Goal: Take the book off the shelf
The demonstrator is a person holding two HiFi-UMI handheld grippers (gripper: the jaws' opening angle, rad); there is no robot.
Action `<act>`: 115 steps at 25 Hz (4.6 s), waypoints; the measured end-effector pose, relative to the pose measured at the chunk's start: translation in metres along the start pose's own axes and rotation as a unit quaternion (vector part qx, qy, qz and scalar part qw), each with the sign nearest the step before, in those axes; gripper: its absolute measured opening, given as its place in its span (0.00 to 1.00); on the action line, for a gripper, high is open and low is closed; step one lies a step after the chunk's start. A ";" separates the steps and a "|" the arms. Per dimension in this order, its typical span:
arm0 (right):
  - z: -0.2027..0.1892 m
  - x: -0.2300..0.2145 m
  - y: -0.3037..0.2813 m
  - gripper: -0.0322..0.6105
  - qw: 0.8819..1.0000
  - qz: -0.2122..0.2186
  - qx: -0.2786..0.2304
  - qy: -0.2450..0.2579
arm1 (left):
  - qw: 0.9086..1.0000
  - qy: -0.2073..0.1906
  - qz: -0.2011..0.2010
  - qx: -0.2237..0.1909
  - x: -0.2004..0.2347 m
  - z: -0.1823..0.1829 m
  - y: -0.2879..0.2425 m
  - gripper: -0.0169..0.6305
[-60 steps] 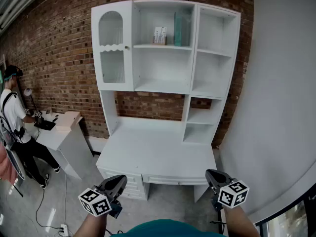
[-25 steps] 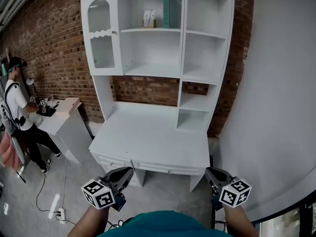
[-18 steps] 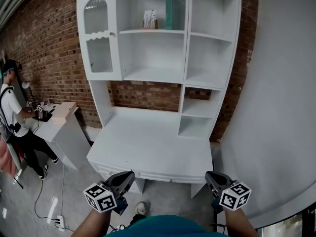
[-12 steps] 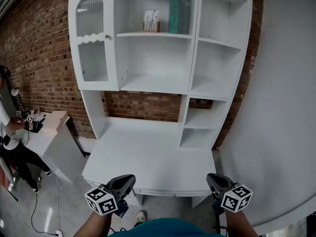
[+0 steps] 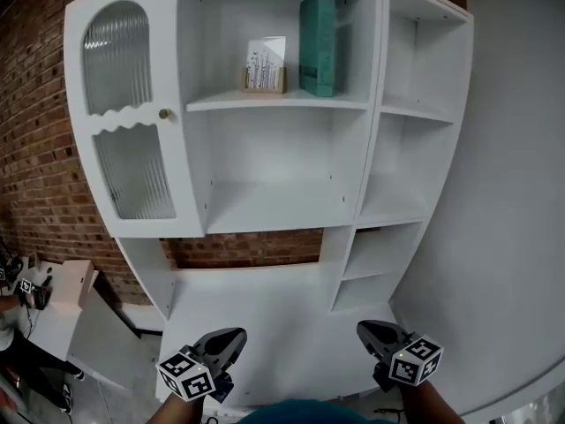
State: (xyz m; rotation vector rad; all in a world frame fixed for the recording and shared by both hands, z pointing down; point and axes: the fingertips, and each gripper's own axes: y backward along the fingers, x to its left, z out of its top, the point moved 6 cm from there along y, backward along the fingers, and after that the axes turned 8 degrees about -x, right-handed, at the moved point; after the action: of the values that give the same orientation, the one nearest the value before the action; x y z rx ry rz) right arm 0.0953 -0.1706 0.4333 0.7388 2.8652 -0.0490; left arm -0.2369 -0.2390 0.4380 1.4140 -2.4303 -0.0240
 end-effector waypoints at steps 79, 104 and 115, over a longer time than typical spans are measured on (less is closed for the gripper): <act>0.471 -0.136 -0.099 0.08 0.974 -0.011 -0.162 0.157 | 0.943 -0.205 0.259 -0.044 -0.038 0.437 -0.449 0.51; 0.467 -0.170 -0.111 0.08 0.974 -0.041 -0.135 0.176 | 0.924 -0.202 0.322 -0.045 0.008 0.446 -0.482 0.25; 0.473 -0.164 -0.113 0.08 0.973 -0.040 -0.139 0.178 | 0.924 -0.204 0.316 -0.071 -0.008 0.455 -0.452 0.26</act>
State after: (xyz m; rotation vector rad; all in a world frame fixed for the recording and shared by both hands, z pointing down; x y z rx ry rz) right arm 0.2603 -0.3843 -0.0027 0.6288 3.1366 0.5156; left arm 0.0166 -0.5292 -0.0749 0.5445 -3.0405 -0.3668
